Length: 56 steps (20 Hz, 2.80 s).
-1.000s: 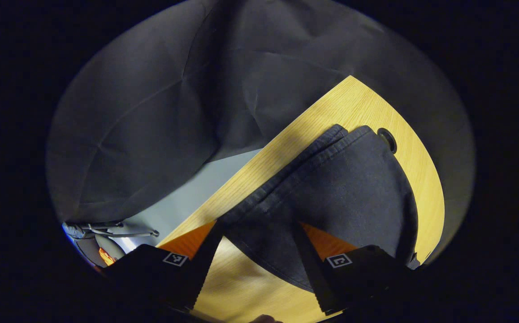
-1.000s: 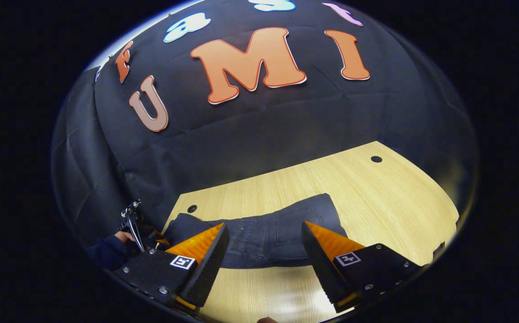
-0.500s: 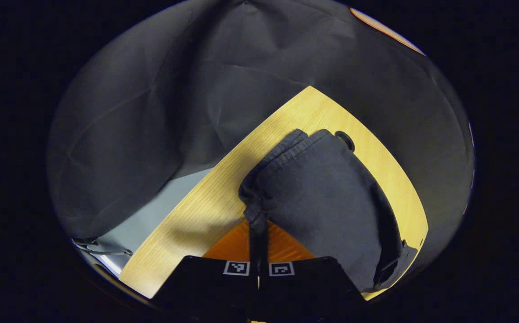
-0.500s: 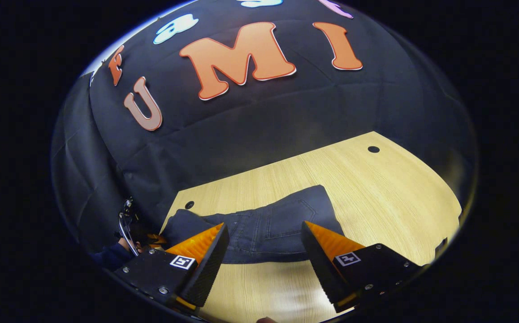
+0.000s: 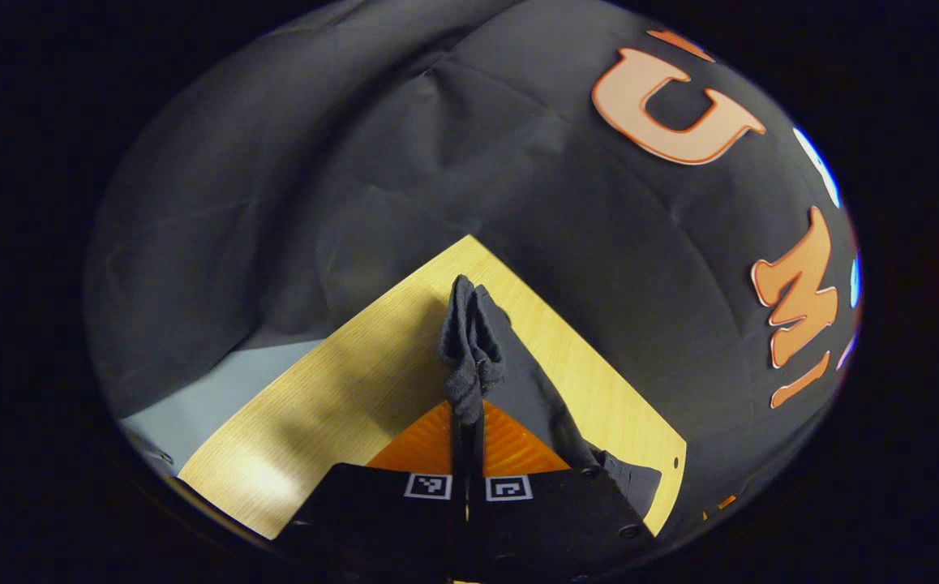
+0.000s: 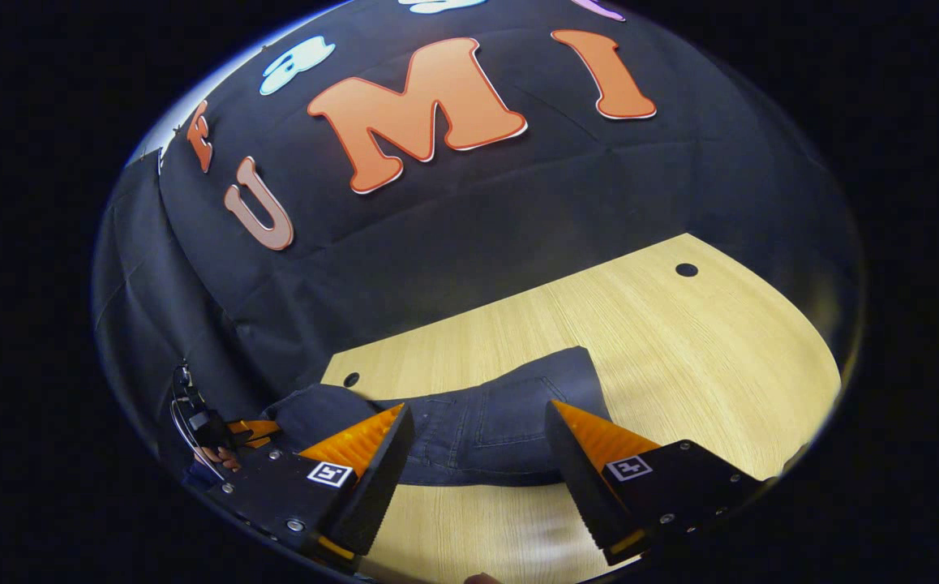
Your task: Grasp the waist and the cuffs of the jeans and fold them to make the two legs overlap; first hold the waist and fold one-third of the jeans toward the cuffs, then hold the cuffs and fold the remaining one-third in the same direction to finish folding.
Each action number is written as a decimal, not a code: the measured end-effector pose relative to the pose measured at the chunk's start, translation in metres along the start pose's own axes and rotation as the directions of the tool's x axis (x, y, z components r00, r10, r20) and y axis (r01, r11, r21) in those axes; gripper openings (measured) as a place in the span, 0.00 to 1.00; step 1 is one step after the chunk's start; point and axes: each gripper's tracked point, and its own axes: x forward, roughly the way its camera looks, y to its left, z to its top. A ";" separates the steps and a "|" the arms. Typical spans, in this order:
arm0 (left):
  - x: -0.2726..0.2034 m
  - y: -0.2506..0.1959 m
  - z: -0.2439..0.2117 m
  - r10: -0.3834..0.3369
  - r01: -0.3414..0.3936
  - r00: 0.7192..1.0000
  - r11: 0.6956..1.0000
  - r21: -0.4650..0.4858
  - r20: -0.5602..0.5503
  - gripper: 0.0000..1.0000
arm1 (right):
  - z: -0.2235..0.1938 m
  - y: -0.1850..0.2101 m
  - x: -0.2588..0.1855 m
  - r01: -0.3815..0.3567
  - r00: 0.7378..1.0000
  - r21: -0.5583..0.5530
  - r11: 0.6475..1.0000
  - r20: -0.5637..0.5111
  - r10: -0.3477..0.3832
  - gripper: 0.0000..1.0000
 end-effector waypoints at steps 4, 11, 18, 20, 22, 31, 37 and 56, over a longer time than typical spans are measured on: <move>-0.026 -0.053 0.002 -0.065 0.057 0.996 0.991 0.118 0.062 0.01 | 0.009 -0.011 -0.001 -0.017 1.000 -0.009 1.000 0.009 0.017 0.98; -0.069 -0.159 -0.020 -0.185 0.154 0.979 0.950 0.270 0.092 0.01 | 0.022 -0.027 0.001 -0.060 0.998 0.002 0.998 0.015 0.060 0.98; -0.094 -0.256 -0.061 -0.268 0.224 0.961 0.899 0.377 0.070 0.01 | 0.040 -0.051 -0.007 -0.084 0.995 -0.026 0.996 0.043 0.085 0.98; -0.095 -0.287 -0.078 -0.288 0.246 0.956 0.882 0.403 0.048 0.01 | 0.043 -0.060 -0.009 -0.089 0.995 -0.030 0.996 0.047 0.090 0.98; -0.095 -0.317 -0.094 -0.305 0.265 0.952 0.863 0.431 0.026 0.00 | 0.047 -0.071 -0.013 -0.092 0.994 -0.031 0.995 0.050 0.094 0.98; -0.063 -0.394 -0.203 -0.251 0.282 0.959 0.783 0.554 -0.134 0.00 | 0.059 -0.132 -0.022 -0.092 0.995 0.016 0.996 0.050 0.091 0.98; -0.026 -0.408 -0.275 -0.153 0.265 0.962 0.730 0.630 -0.227 0.01 | 0.045 -0.159 -0.021 -0.086 0.996 0.050 0.995 0.003 0.086 0.98; -0.096 -0.386 -0.253 -0.269 0.207 0.962 0.602 0.771 -0.048 1.00 | 0.096 -0.111 -0.040 -0.038 0.969 -0.187 0.982 0.234 0.082 0.98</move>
